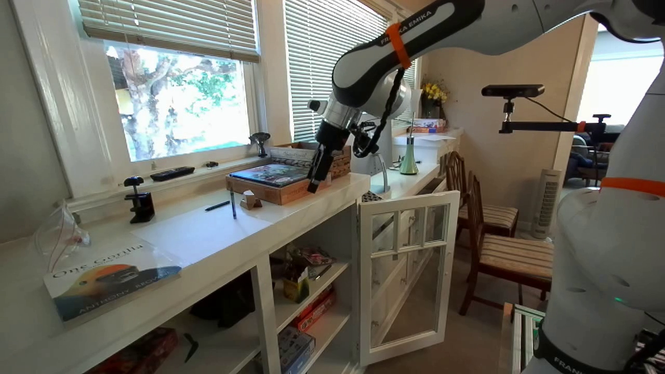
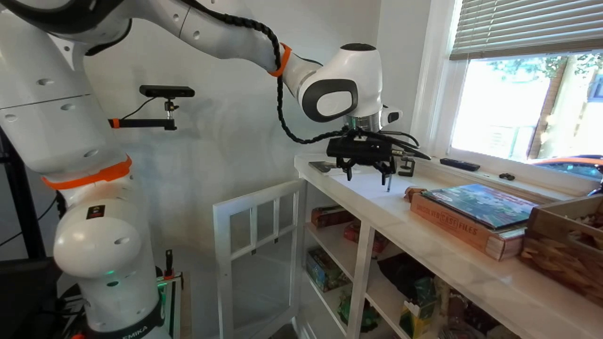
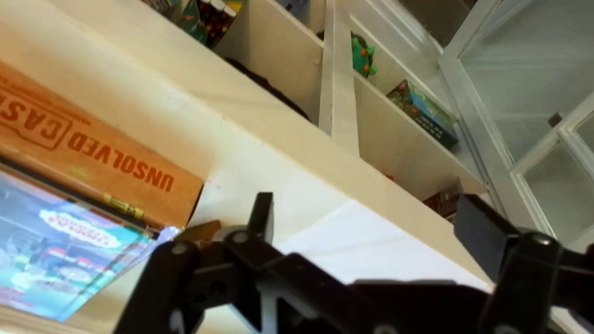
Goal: Draw some things on the paper with the crayon
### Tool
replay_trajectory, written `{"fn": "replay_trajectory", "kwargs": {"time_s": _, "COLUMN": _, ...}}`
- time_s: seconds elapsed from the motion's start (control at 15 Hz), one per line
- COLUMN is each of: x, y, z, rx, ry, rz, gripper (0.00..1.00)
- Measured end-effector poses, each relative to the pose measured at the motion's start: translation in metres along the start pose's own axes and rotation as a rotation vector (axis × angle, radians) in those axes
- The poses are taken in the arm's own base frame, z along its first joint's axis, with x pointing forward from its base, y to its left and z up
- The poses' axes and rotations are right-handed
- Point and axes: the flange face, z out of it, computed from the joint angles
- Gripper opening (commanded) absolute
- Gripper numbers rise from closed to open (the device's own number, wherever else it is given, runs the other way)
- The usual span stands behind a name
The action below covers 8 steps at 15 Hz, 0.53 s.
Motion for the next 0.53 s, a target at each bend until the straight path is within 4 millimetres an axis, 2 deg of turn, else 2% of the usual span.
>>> {"fn": "replay_trajectory", "kwargs": {"time_s": 0.2, "x": 0.01, "y": 0.003, "z": 0.019, "rx": 0.015, "ry": 0.099, "rz": -0.051, "gripper": 1.0}}
{"fn": "replay_trajectory", "kwargs": {"time_s": 0.53, "x": 0.027, "y": 0.017, "z": 0.061, "rx": 0.073, "ry": 0.144, "rz": -0.093, "gripper": 1.0}}
